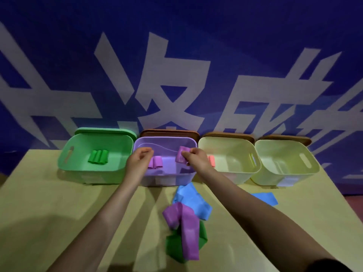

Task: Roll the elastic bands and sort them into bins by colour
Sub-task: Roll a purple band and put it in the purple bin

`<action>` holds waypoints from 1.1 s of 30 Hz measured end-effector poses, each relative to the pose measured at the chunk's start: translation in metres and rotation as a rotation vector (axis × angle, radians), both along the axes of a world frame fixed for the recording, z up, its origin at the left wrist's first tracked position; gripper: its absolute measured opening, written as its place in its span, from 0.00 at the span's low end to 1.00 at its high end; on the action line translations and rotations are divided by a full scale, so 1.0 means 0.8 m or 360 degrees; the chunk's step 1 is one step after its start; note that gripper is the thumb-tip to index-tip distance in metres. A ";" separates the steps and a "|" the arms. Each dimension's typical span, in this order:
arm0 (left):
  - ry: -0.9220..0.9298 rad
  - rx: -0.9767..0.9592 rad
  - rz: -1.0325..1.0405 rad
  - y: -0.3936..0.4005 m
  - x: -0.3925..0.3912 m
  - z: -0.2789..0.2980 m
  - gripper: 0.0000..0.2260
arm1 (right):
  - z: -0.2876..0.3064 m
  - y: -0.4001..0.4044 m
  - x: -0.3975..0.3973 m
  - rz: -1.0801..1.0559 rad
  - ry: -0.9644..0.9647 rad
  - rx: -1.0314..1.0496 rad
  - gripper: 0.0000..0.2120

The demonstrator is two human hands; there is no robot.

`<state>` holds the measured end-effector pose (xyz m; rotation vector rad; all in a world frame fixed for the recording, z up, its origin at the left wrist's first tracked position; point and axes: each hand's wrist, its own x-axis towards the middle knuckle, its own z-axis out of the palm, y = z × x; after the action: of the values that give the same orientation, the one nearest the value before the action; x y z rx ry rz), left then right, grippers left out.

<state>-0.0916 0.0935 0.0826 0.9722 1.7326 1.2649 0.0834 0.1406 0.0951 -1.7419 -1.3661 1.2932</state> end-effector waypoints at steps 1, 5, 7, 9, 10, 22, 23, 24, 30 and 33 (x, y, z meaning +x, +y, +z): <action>0.0172 -0.0042 0.0035 0.010 -0.017 -0.009 0.06 | -0.007 0.014 -0.006 0.0009 -0.0102 -0.0001 0.17; 0.0623 -0.0237 0.0053 0.033 -0.063 -0.056 0.10 | -0.042 0.055 -0.032 0.0188 -0.0482 -0.0146 0.14; 0.0807 -0.0274 0.0045 0.039 -0.071 -0.069 0.11 | -0.057 0.069 -0.045 0.0285 -0.0598 -0.0217 0.11; 0.0954 -0.0250 0.0028 0.045 -0.072 -0.073 0.12 | -0.070 0.080 -0.053 0.0307 -0.0635 -0.0310 0.11; 0.1012 -0.0252 0.0004 0.049 -0.071 -0.072 0.13 | -0.075 0.085 -0.057 0.0293 -0.0619 -0.0361 0.10; 0.1220 -0.0184 -0.0141 0.072 -0.080 -0.091 0.13 | -0.130 0.126 -0.080 0.0464 -0.0799 -0.0436 0.12; 0.1215 -0.0191 -0.0147 0.072 -0.080 -0.092 0.13 | -0.132 0.127 -0.080 0.0499 -0.0822 -0.0434 0.13; 0.1209 -0.0196 -0.0151 0.072 -0.080 -0.092 0.14 | -0.135 0.128 -0.082 0.0539 -0.0849 -0.0443 0.14; 0.1234 -0.0221 -0.0169 0.070 -0.082 -0.094 0.14 | -0.151 0.130 -0.095 0.0656 -0.0908 -0.0464 0.16; 0.1253 -0.0224 -0.0176 0.070 -0.082 -0.094 0.14 | -0.152 0.134 -0.097 0.0668 -0.0960 -0.0455 0.16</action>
<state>-0.1572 0.1494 0.0076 1.5879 2.2618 0.7002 0.0059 0.2480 -0.0265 -2.2425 -2.0525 1.2703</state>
